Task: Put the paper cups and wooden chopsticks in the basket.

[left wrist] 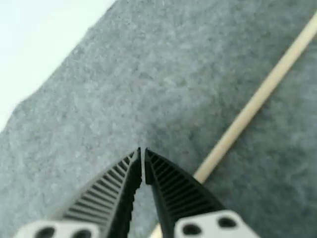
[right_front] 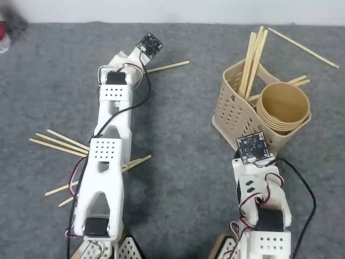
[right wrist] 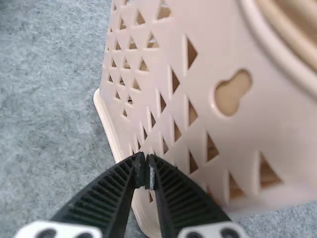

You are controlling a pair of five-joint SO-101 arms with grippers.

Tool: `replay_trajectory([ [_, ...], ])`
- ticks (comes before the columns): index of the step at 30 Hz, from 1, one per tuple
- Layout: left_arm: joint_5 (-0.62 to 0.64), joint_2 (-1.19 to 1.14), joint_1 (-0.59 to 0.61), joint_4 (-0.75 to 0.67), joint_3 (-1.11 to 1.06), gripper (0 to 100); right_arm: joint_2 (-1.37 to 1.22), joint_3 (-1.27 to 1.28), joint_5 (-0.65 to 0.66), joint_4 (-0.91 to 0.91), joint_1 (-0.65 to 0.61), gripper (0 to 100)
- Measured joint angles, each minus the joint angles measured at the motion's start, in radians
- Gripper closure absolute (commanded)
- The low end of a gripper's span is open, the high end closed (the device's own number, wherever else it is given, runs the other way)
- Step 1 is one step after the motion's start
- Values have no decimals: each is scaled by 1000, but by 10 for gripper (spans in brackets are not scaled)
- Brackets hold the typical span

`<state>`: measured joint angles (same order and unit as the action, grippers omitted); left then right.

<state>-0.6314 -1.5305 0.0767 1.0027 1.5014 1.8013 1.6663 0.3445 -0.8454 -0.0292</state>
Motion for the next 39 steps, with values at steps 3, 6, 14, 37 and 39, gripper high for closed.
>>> replay_trajectory([
  [3,-20,0,-6,77,0,988,0,0,0,0,0,991],
  [6,-115,8,-14,199,21,988,0,0,0,0,0,991],
  [14,-322,57,-15,686,141,989,0,0,0,0,0,991],
  [37,58,393,-2,184,-344,848,0,0,0,0,0,991],
  [39,216,393,17,-11,-410,848,0,0,0,0,0,991],
])
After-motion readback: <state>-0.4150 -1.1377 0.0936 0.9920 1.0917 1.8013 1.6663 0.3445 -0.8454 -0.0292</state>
